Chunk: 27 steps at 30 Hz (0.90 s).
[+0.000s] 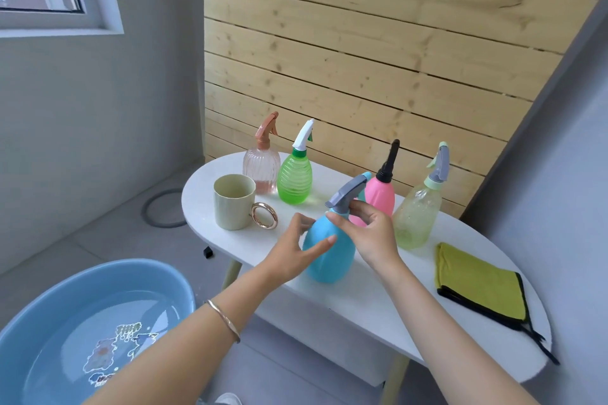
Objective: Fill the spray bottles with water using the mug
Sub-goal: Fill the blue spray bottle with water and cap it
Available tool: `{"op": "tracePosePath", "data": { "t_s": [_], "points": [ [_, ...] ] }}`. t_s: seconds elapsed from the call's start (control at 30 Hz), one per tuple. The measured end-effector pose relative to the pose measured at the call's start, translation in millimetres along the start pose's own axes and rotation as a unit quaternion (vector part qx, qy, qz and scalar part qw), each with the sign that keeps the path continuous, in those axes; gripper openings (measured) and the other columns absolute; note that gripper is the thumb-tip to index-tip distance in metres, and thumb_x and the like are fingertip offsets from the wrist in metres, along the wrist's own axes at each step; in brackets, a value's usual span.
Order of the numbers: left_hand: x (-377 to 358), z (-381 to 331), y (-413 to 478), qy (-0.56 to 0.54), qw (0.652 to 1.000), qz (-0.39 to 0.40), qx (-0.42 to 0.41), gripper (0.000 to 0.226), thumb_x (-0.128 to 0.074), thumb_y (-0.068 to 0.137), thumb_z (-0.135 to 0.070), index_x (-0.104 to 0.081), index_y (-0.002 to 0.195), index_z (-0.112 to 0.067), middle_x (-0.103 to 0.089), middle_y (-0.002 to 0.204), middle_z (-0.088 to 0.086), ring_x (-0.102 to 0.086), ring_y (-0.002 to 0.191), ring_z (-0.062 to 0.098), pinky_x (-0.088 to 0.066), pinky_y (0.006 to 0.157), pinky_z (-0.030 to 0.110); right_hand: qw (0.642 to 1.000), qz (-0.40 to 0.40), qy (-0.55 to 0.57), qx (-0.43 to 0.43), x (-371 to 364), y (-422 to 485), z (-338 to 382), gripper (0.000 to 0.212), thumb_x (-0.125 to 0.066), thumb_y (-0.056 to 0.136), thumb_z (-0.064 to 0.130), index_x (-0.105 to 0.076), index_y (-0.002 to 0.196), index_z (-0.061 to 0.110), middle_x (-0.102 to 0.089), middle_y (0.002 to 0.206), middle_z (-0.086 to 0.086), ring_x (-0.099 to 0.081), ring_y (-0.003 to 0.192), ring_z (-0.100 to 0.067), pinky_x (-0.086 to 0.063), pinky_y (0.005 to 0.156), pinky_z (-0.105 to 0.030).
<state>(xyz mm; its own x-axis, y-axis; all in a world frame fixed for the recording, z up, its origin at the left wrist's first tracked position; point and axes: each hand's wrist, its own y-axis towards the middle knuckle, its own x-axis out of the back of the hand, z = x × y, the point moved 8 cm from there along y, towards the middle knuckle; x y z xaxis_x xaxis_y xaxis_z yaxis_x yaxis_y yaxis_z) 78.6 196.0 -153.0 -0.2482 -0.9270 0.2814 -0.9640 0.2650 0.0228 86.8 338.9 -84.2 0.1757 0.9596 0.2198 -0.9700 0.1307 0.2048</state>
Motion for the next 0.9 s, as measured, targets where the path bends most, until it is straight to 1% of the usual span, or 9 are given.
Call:
{"op": "tracePosePath", "data": {
  "t_s": [0.1, 0.2, 0.3, 0.4, 0.5, 0.6, 0.73, 0.83, 0.9],
  "points": [
    [-1, -3, 4, -0.009, 1.0, 0.006, -0.005, 0.052, -0.072, 0.084, -0.039, -0.038, 0.121, -0.025, -0.056, 0.118, 0.003, -0.058, 0.104, 0.015, -0.05, 0.085, 0.022, 1.0, 0.004, 0.005, -0.008, 6, -2, 0, 0.022, -0.079, 0.074, 0.02, -0.069, 0.093, 0.027, -0.07, 0.096, 0.017, -0.062, 0.099, 0.008, -0.042, 0.084, -0.005],
    [-5, -7, 13, 0.043, 0.999, 0.022, -0.023, 0.066, -0.074, 0.082, -0.043, -0.037, 0.137, -0.036, -0.046, 0.119, 0.004, -0.053, 0.11, 0.015, -0.047, 0.095, 0.029, 1.0, 0.006, 0.013, -0.016, 11, -4, 0, 0.023, -0.079, 0.074, 0.017, -0.069, 0.092, 0.027, -0.07, 0.095, 0.016, -0.062, 0.095, 0.009, -0.043, 0.081, -0.004],
    [-14, -5, 14, 0.025, 0.999, 0.045, -0.01, 0.053, -0.077, 0.074, -0.054, -0.046, 0.115, -0.04, -0.046, 0.133, 0.0, -0.049, 0.123, 0.015, -0.043, 0.1, 0.029, 1.0, -0.014, 0.003, -0.017, 15, -5, 1, 0.022, -0.082, 0.071, 0.018, -0.069, 0.087, 0.027, -0.071, 0.092, 0.016, -0.063, 0.095, 0.005, -0.045, 0.082, -0.007],
    [-21, -8, 13, -0.025, 0.999, 0.02, -0.008, 0.064, -0.079, 0.061, -0.056, -0.044, 0.106, -0.026, -0.058, 0.122, 0.001, -0.057, 0.117, 0.02, -0.05, 0.093, 0.031, 0.999, -0.051, -0.008, -0.006, 19, -7, 2, 0.023, -0.083, 0.07, 0.019, -0.067, 0.08, 0.032, -0.068, 0.083, 0.023, -0.059, 0.084, 0.018, -0.044, 0.075, -0.001],
    [-22, -9, 10, -0.01, 1.0, 0.005, -0.005, 0.083, -0.081, 0.058, -0.055, -0.038, 0.12, -0.02, -0.053, 0.123, 0.003, -0.056, 0.113, 0.018, -0.051, 0.094, 0.034, 0.998, -0.056, -0.013, 0.003, 20, -7, 3, 0.023, -0.083, 0.07, 0.02, -0.066, 0.08, 0.033, -0.068, 0.082, 0.024, -0.059, 0.083, 0.018, -0.043, 0.075, 0.0],
    [-23, -7, 8, 0.033, 0.999, 0.025, -0.021, 0.1, -0.083, 0.064, -0.056, -0.03, 0.145, -0.033, -0.042, 0.123, 0.002, -0.047, 0.117, 0.013, -0.043, 0.102, 0.03, 0.999, -0.033, -0.007, -0.003, 22, -6, 1, 0.023, -0.082, 0.071, 0.019, -0.068, 0.085, 0.029, -0.069, 0.088, 0.019, -0.062, 0.087, 0.014, -0.045, 0.08, -0.005],
    [-24, -8, 5, 0.056, 0.997, 0.025, -0.043, 0.068, -0.08, 0.075, -0.046, -0.041, 0.131, -0.041, -0.037, 0.122, 0.003, -0.043, 0.12, 0.01, -0.036, 0.105, 0.025, 1.0, -0.002, 0.007, -0.005, 25, -8, -1, 0.026, -0.078, 0.076, 0.015, -0.069, 0.099, 0.02, -0.07, 0.097, 0.01, -0.061, 0.088, 0.017, -0.044, 0.085, -0.004],
    [-25, -9, 8, 0.025, 0.998, 0.042, -0.032, 0.07, -0.085, 0.068, -0.046, -0.04, 0.119, -0.026, -0.044, 0.13, 0.0, -0.046, 0.121, 0.012, -0.04, 0.101, 0.027, 0.999, 0.03, 0.012, -0.016, 22, -11, -3, 0.03, -0.075, 0.079, 0.013, -0.069, 0.108, 0.014, -0.071, 0.104, 0.01, -0.062, 0.1, 0.007, -0.043, 0.103, -0.024],
    [-31, -14, 7, 0.017, 0.999, 0.04, -0.019, 0.072, -0.087, 0.069, -0.037, -0.036, 0.114, -0.016, -0.049, 0.123, 0.001, -0.052, 0.113, 0.016, -0.049, 0.094, 0.032, 1.0, 0.019, 0.004, -0.01, 24, -13, -3, 0.031, -0.076, 0.079, 0.014, -0.07, 0.109, 0.015, -0.071, 0.108, 0.007, -0.062, 0.108, -0.003, -0.042, 0.106, -0.035]
  ]
}}
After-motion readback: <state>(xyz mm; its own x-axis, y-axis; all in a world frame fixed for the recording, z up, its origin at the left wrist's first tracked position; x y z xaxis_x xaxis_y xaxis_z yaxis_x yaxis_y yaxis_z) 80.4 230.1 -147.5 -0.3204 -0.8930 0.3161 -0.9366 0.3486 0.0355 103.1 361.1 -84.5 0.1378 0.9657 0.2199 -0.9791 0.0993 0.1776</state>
